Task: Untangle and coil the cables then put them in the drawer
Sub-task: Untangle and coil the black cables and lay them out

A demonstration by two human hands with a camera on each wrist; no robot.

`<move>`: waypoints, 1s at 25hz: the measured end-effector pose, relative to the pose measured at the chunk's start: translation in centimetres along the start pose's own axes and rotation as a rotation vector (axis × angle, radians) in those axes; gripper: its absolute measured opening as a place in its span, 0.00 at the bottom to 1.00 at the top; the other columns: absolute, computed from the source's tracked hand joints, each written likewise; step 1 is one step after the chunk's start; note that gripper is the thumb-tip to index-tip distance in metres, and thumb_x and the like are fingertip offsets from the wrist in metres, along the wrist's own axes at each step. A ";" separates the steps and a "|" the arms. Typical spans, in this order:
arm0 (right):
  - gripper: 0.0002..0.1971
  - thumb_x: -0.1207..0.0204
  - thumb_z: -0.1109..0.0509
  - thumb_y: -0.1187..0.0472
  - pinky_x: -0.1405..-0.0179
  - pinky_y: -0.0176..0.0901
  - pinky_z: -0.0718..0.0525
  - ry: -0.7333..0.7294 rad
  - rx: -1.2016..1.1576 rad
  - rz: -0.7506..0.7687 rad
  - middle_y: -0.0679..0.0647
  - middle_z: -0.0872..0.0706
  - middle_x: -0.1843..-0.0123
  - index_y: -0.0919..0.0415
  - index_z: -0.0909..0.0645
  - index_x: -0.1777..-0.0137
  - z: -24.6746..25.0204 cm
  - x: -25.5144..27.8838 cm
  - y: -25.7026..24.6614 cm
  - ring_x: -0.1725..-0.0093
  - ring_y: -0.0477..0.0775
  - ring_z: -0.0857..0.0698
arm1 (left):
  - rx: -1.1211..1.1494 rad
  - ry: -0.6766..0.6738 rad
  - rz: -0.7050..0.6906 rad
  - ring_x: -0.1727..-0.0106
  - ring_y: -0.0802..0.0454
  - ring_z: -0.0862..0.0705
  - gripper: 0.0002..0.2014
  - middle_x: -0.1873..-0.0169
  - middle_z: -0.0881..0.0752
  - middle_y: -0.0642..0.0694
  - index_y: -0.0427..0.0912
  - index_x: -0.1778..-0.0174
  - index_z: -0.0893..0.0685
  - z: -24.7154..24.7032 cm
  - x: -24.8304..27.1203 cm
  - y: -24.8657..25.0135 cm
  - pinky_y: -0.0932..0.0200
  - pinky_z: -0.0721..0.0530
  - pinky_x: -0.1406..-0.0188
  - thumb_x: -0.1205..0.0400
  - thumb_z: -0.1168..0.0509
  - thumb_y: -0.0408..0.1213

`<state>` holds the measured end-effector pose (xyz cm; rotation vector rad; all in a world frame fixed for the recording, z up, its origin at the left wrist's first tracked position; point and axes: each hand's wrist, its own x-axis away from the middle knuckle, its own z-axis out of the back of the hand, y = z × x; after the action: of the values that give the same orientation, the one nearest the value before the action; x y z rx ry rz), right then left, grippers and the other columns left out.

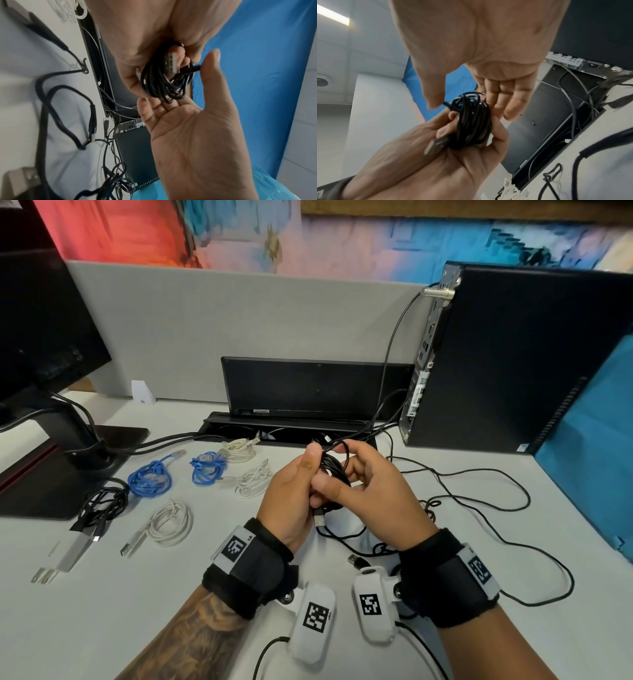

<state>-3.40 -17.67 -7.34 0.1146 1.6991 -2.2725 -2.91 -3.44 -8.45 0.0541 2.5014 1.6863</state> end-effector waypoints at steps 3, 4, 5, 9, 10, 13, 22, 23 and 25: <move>0.18 0.23 0.30 0.37 0.51 0.66 0.11 0.077 -0.046 0.036 0.64 0.11 0.61 0.47 0.16 0.43 0.0 0.0 -0.3 0.58 0.66 0.12 | 0.016 0.013 0.003 0.76 0.57 0.37 0.21 0.76 0.35 0.51 0.46 0.70 0.26 -0.2 0.2 0.2 0.61 0.33 0.66 0.16 0.41 0.56; 0.16 0.20 0.32 0.38 0.54 0.71 0.13 0.091 -0.048 0.048 0.68 0.12 0.60 0.48 0.16 0.45 0.0 0.0 -0.4 0.56 0.74 0.14 | 0.018 0.017 0.004 0.76 0.57 0.37 0.21 0.76 0.35 0.51 0.45 0.68 0.29 -0.2 0.2 0.3 0.63 0.33 0.67 0.17 0.41 0.57; 0.15 0.18 0.34 0.40 0.58 0.74 0.15 0.108 -0.048 0.056 0.70 0.13 0.60 0.50 0.16 0.47 -0.1 0.0 -0.5 0.57 0.78 0.15 | 0.010 0.015 0.002 0.76 0.57 0.37 0.21 0.76 0.35 0.51 0.45 0.68 0.31 -0.1 0.2 0.3 0.65 0.32 0.69 0.17 0.41 0.57; 0.13 0.14 0.33 0.52 0.63 0.74 0.15 0.177 -0.057 0.064 0.69 0.17 0.64 0.61 0.19 0.53 -0.1 0.0 -0.9 0.59 0.76 0.17 | -0.046 -0.102 -0.027 0.74 0.58 0.32 0.17 0.75 0.30 0.54 0.46 0.67 0.24 0.0 0.2 0.6 0.67 0.27 0.68 0.16 0.36 0.51; 0.13 0.14 0.33 0.53 0.62 0.73 0.14 0.189 -0.070 0.071 0.68 0.16 0.62 0.62 0.19 0.54 -0.2 -0.1 -1.0 0.58 0.75 0.16 | -0.035 -0.137 -0.037 0.71 0.58 0.26 0.10 0.73 0.26 0.53 0.47 0.64 0.18 0.1 0.2 0.6 0.66 0.22 0.65 0.18 0.33 0.43; 0.10 0.15 0.30 0.54 0.56 0.65 0.10 0.255 -0.026 0.103 0.54 0.12 0.61 0.59 0.15 0.55 -0.2 -0.1 -1.0 0.58 0.59 0.12 | -0.015 -0.165 -0.045 0.59 0.51 0.17 0.07 0.67 0.27 0.41 0.43 0.57 0.15 0.4 0.1 0.4 0.62 0.14 0.55 0.26 0.29 0.28; 0.16 0.15 0.32 0.52 0.41 0.51 0.12 -0.007 -0.270 -0.102 0.62 0.06 0.51 0.63 0.08 0.48 0.7 -0.2 -1.0 0.47 0.56 0.08 | 0.039 -0.098 0.015 0.53 0.46 0.10 0.17 0.56 0.10 0.40 0.35 0.43 0.15 0.5 0.0 -0.5 0.53 0.14 0.57 0.25 0.26 0.39; 0.14 0.15 0.31 0.54 0.45 0.42 0.15 0.024 -0.219 -0.089 0.56 0.06 0.54 0.62 0.07 0.50 0.9 -0.2 -1.1 0.50 0.46 0.10 | 0.004 -0.106 0.016 0.59 0.52 0.12 0.17 0.61 0.12 0.45 0.35 0.46 0.15 0.4 -0.1 -0.5 0.54 0.15 0.57 0.26 0.25 0.40; 0.12 0.15 0.32 0.59 0.52 0.27 0.22 0.219 -0.148 -0.040 0.39 0.10 0.63 0.60 0.08 0.55 1.5 -0.3 -1.5 0.60 0.32 0.17 | -0.068 -0.151 0.060 0.70 0.59 0.23 0.21 0.69 0.23 0.51 0.35 0.52 0.19 0.4 -0.1 -0.6 0.60 0.20 0.63 0.30 0.22 0.46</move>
<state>-3.33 -18.69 -5.43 0.3098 1.9892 -2.2219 -2.70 -3.28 -9.18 0.2430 2.3538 1.7198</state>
